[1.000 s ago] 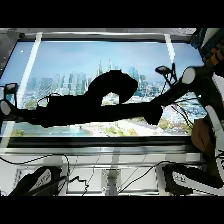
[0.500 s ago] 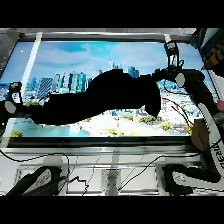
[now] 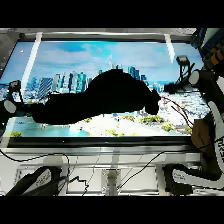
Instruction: Fold the clothes and pants, and hang the long-sleeved shirts on hangers.
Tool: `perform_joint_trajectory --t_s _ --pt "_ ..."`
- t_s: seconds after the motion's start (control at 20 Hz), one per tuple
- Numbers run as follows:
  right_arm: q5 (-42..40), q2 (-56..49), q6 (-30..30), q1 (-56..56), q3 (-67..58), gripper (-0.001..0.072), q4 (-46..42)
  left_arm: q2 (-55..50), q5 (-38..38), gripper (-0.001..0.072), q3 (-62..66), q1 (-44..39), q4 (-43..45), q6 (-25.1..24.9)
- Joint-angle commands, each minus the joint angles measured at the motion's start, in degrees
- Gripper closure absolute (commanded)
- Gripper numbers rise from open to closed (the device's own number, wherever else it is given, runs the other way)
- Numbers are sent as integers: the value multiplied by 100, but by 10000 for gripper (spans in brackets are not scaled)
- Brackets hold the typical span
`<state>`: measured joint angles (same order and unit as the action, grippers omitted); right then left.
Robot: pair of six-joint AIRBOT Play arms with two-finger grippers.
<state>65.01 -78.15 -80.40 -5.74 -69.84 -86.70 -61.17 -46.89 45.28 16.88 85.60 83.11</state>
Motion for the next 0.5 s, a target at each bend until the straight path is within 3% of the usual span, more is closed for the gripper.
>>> perform_joint_trajectory --t_s 0.0,0.05,0.1,0.15,0.35,0.45 --pt "1058 229 555 -459 774 511 1292 -4 90 685 -2 -2 -17 0" --pt "881 310 546 -474 1117 471 1624 -4 90 685 -2 -2 -17 0" --pt "734 321 490 -474 1392 295 1952 -4 92 685 -2 0 -17 0" --pt "577 297 302 -470 1668 220 2306 -4 90 685 -2 -2 -17 0" --pt "-590 286 -175 -468 2387 223 2852 -7 92 685 -2 -2 -17 0" --pt "-1082 199 -461 -452 2424 267 2872 -7 111 685 -2 -2 -17 0"
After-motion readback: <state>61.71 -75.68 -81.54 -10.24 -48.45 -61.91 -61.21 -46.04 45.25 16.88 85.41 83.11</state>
